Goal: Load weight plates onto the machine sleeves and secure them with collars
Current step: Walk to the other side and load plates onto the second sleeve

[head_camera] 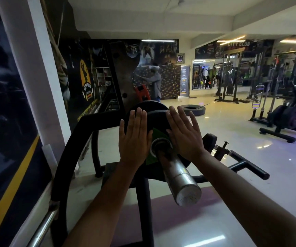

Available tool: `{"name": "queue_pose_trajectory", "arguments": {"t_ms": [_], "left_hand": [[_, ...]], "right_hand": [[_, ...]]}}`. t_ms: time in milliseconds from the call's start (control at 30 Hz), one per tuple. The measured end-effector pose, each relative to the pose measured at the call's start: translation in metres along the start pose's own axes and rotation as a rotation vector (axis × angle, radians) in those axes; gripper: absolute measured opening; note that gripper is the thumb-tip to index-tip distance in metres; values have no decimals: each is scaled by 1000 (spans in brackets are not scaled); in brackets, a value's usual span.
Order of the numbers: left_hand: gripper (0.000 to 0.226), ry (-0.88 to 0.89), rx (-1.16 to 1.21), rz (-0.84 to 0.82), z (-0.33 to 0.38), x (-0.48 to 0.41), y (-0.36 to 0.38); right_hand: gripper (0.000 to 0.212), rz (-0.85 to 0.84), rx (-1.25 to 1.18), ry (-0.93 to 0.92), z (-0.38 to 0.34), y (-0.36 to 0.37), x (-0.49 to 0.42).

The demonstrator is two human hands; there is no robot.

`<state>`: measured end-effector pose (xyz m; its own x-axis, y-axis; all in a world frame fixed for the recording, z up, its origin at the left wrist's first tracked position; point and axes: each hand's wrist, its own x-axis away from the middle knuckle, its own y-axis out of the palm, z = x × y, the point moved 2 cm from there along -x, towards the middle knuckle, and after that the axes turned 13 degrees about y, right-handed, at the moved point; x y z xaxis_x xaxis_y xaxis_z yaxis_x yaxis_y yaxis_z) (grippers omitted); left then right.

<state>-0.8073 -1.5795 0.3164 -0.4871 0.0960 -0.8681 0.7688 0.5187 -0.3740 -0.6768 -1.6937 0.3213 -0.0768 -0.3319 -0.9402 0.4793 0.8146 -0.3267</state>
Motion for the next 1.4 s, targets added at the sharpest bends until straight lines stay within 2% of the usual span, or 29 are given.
{"name": "queue_pose_trajectory", "arguments": {"t_ms": [433, 667, 833, 1200, 1400], "left_hand": [[52, -24, -112, 1, -53, -39, 119], [52, -33, -131, -7, -56, -40, 125], [57, -108, -120, -14, -44, -34, 91], [59, -34, -167, -22, 19, 7, -73], [58, -37, -172, -5, 64, 10, -154]], "right_hand": [[52, -60, 12, 40, 23, 129, -41], [50, -67, -35, 26, 25, 142, -45], [54, -89, -55, 23, 25, 106, -45], [56, 45, -121, -43, 4, -54, -2], [54, 7, -206, -69, 3, -135, 10]]}}
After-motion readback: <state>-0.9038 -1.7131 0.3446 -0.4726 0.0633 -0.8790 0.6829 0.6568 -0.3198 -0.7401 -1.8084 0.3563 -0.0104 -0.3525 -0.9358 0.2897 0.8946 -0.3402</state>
